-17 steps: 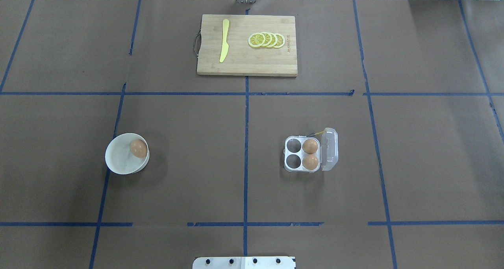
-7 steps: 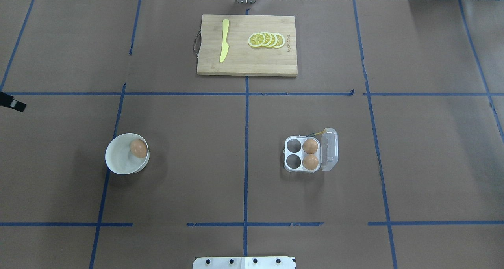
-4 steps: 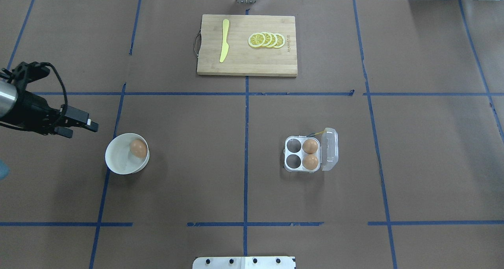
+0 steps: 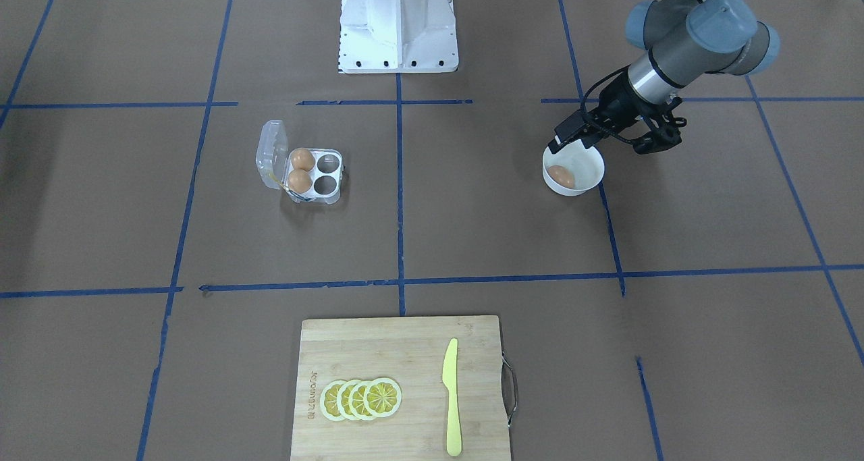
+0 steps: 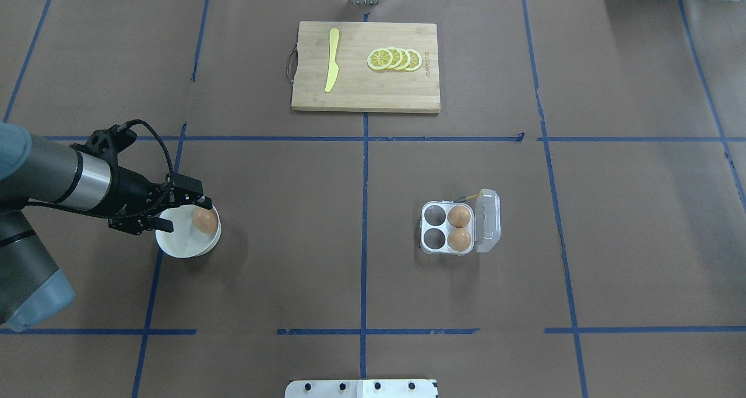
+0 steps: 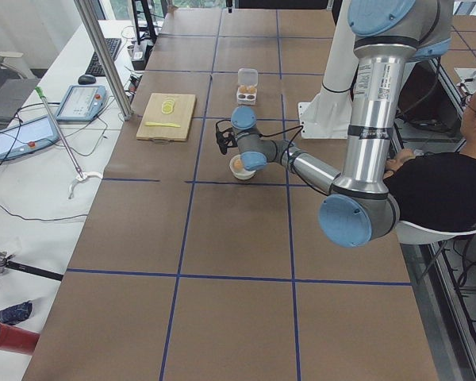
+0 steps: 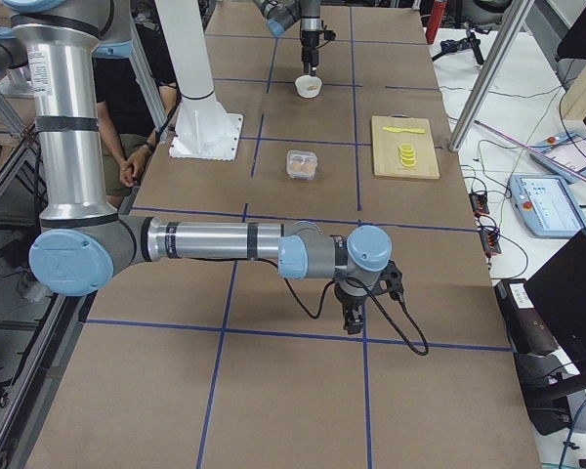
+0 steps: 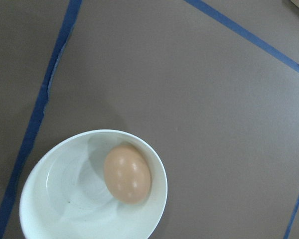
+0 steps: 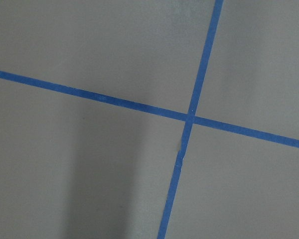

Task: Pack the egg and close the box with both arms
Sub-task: 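Lower the left gripper into the bowl and close it on the egg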

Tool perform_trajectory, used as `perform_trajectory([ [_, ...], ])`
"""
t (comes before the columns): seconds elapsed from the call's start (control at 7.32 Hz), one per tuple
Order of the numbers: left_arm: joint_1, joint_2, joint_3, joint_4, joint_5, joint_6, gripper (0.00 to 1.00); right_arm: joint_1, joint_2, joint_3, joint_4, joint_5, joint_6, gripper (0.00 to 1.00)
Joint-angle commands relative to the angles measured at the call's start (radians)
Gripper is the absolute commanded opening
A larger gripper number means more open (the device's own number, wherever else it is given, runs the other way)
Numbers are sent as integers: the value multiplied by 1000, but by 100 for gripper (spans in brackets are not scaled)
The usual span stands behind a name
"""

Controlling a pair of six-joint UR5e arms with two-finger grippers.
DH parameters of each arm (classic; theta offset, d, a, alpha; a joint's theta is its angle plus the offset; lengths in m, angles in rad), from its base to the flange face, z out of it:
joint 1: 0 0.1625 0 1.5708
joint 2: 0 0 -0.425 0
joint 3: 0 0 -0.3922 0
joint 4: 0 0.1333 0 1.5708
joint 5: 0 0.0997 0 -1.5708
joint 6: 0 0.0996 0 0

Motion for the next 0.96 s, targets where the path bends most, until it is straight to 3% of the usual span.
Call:
perform_trajectory([
  [0.0, 22, 1, 8, 26, 71, -12, 82, -5, -20, -10, 55, 1, 1, 100],
  [0.27, 59, -2, 8, 75, 141, -12, 77, -5, -20, -14, 58, 1, 1, 100],
  [0.82, 67, -1, 17, 77, 142, -12, 72, -5, -20, -18, 60, 1, 3, 100],
])
